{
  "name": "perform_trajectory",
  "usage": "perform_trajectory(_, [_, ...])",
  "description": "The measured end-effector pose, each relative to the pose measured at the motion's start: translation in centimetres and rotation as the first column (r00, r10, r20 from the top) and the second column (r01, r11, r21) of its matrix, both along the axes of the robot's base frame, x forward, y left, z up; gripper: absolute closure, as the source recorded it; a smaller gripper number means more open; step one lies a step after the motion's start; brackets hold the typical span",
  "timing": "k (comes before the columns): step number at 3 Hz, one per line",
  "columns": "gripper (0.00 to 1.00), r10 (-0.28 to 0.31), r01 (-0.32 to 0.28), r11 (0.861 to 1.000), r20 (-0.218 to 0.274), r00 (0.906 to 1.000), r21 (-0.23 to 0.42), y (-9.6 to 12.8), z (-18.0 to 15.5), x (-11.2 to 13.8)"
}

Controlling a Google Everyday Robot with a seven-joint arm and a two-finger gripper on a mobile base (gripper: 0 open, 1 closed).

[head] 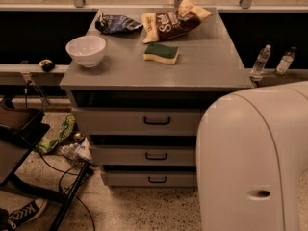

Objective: Close bottom drawer

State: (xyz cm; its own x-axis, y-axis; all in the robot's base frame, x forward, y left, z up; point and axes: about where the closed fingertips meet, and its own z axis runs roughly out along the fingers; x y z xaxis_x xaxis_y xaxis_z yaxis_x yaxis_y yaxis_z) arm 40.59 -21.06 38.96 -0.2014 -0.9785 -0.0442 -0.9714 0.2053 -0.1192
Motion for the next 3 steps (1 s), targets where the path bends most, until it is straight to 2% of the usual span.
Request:
perform_trajectory(2, [0.05,0.0,0.0,1.0,0.0,1.0,0.0,0.0,0.0,0.0])
perform_trajectory(3, [0.0,0.0,0.0,1.0,0.0,1.0,0.0,0.0,0.0,0.0])
